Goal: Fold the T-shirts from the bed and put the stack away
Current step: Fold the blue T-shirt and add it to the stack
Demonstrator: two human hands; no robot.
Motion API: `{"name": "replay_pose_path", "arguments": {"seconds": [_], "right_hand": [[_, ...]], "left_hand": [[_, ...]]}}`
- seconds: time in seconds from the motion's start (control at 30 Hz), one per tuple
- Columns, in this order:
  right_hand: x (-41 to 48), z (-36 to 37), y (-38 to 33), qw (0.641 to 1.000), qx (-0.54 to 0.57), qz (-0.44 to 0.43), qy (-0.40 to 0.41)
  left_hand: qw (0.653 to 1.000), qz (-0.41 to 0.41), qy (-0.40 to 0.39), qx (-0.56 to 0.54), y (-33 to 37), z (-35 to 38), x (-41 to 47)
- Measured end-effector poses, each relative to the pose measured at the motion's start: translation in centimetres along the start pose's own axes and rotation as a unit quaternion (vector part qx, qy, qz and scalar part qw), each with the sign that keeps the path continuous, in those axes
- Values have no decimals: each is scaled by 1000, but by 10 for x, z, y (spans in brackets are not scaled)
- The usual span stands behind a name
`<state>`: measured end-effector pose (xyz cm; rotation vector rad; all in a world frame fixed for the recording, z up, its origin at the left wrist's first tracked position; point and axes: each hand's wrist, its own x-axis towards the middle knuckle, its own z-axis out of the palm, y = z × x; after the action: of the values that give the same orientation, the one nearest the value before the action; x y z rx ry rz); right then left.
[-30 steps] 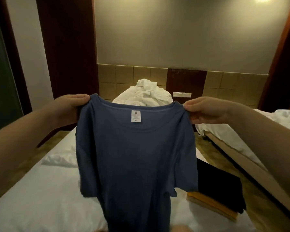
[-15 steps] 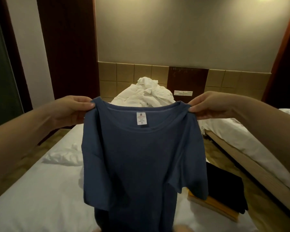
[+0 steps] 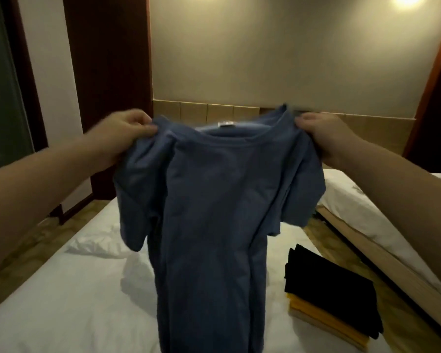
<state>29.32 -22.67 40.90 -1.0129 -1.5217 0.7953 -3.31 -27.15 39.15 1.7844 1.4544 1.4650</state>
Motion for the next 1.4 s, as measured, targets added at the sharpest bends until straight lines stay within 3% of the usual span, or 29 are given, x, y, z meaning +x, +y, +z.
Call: {"name": "replay_pose_path", "arguments": {"seconds": [0.03, 0.1, 0.2, 0.37, 0.43, 0.5, 0.6, 0.67, 0.77, 0.83, 0.9, 1.0, 1.1, 1.23, 1.4], "right_hand": [[2, 2, 4, 993, -118, -21, 10], [4, 0, 12, 960, -260, -86, 53], [-3, -3, 11, 953, -248, -137, 106], [-11, -9, 9, 967, -212, -102, 98], [-17, -8, 10, 982, -158, -66, 74], [-22, -7, 16, 996, -68, -7, 65], [-35, -4, 24, 985, 85, 143, 40], [-45, 5, 33, 965, 155, 209, 31], [-66, 30, 50, 929, 257, 261, 44], [-83, 51, 59, 898, 356, 258, 33], [-104, 70, 69, 894, 390, 214, 55], [-135, 100, 77, 927, 339, 123, 102], [-150, 126, 80, 969, 204, 65, 124], [-168, 150, 83, 969, 206, 77, 109], [-172, 160, 91, 984, 123, 13, 125]], "left_hand": [[997, 19, 16, 70, -4, 4, 0], [993, 49, 72, 79, -9, 7, 1], [993, 68, 91, 33, -12, 3, -2], [997, 0, 45, -70, -14, 12, -8], [994, -50, 27, -94, -16, 12, -9], [989, -123, -42, -74, -17, 9, -13], [958, -262, -112, -27, -18, 7, -31], [944, -305, -90, -92, -21, 15, -43], [899, -330, -30, -286, -25, 39, -57], [871, -331, 8, -364, -21, 66, -71], [861, -327, 55, -385, -8, 97, -96], [899, -231, 125, -351, -13, 136, -130], [934, -160, 139, -289, -25, 151, -149], [940, -150, 135, -274, -26, 157, -158], [935, -150, 146, -285, -26, 156, -161]]}}
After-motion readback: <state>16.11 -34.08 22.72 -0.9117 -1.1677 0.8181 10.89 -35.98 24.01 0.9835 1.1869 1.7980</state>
